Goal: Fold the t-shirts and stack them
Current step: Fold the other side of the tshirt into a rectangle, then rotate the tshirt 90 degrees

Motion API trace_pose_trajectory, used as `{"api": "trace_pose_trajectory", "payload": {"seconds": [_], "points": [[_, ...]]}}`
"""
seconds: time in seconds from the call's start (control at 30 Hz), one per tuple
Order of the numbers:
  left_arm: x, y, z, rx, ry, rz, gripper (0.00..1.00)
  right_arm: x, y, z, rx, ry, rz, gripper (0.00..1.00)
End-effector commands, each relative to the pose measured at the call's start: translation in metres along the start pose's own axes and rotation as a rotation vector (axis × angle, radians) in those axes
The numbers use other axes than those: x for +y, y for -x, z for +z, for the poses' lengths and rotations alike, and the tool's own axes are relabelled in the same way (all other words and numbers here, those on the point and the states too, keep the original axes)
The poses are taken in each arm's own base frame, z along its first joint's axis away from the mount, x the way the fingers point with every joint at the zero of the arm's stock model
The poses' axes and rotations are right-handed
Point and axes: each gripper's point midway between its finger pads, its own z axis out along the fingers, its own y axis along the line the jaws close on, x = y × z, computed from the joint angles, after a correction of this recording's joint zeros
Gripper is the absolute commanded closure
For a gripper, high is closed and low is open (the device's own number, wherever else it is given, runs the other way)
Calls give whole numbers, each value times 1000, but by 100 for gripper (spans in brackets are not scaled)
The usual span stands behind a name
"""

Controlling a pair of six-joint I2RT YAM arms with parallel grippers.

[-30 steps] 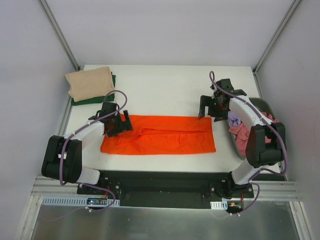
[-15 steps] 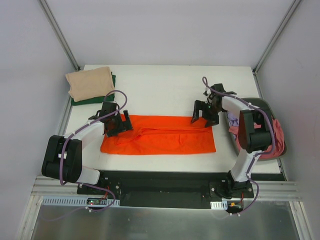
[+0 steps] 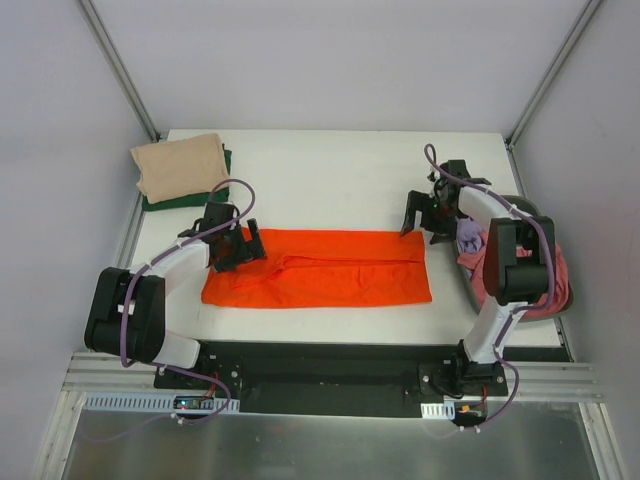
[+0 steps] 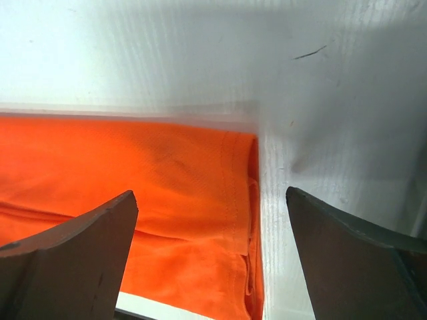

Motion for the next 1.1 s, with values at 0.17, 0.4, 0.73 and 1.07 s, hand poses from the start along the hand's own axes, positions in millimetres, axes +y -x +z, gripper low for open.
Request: {"api": "trace_pose_trajectory", "payload": {"seconds": [0.17,0.4,0.73,1.07], "points": [[-6,5,-5,31,-24,12,1,56,-9,-53,-120,122,-176,4],[-14,9,6,49,-46,-18,1,90,-52,-12,-11,105,-248,4],[-67,60,52,105,-183,-46,1,74,-94,8,41,-15,-173,4],[-162,143,106,153,-480,-62,1,106,-205,-11,178,141,-264,4]]}}
